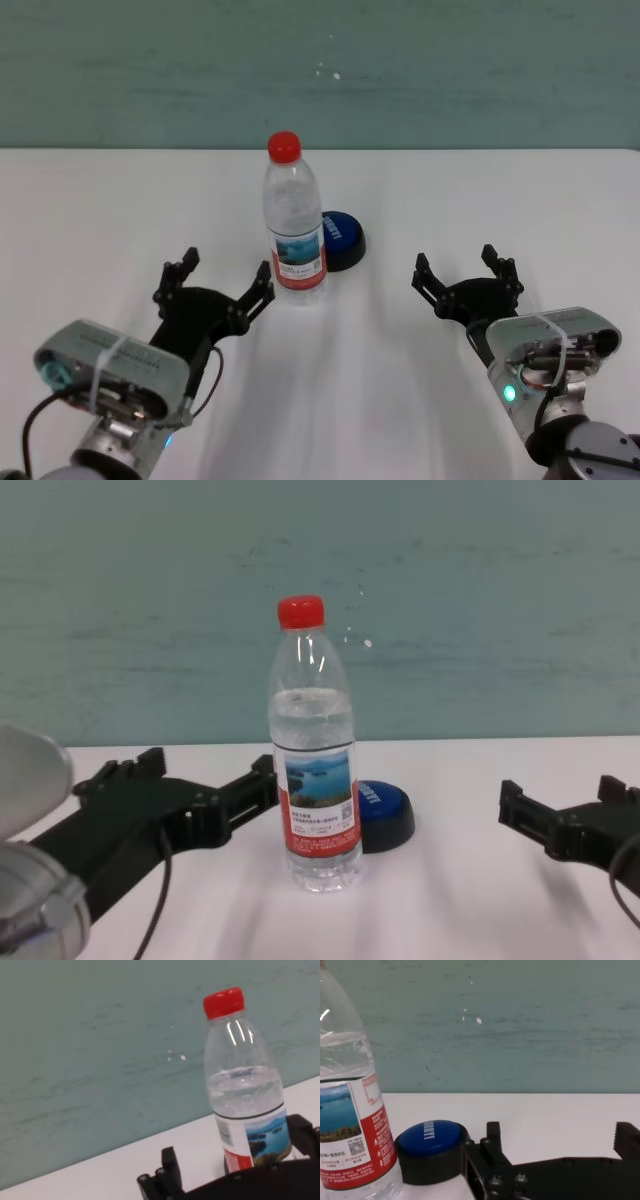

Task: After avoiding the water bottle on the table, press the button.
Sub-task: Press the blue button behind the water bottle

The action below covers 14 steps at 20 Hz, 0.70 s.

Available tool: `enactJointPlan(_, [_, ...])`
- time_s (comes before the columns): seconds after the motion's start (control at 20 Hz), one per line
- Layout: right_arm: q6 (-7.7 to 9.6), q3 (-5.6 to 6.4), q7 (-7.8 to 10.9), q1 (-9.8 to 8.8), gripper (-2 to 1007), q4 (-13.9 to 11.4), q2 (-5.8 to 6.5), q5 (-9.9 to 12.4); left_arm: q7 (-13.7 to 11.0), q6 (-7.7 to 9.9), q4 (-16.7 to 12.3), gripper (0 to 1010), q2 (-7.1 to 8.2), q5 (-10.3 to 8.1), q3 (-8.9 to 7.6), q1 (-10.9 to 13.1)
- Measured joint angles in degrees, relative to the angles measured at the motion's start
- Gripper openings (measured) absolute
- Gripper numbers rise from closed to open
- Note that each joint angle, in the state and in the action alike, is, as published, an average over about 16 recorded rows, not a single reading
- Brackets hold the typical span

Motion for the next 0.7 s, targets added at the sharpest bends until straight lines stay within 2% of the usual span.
enactJointPlan(0.3, [0.0,0.0,0.0,0.0,1004,0.0,0.0,0.0,1.3,-0.95,-2.4,1000,-1.17,1.55,-1.08,3.6])
enactJointPlan(0.7, [0.0,0.0,0.0,0.0,1004,0.0,0.0,0.0,0.9,-2.09,-4.7,1000,-1.44,2.2,-2.83,6.7])
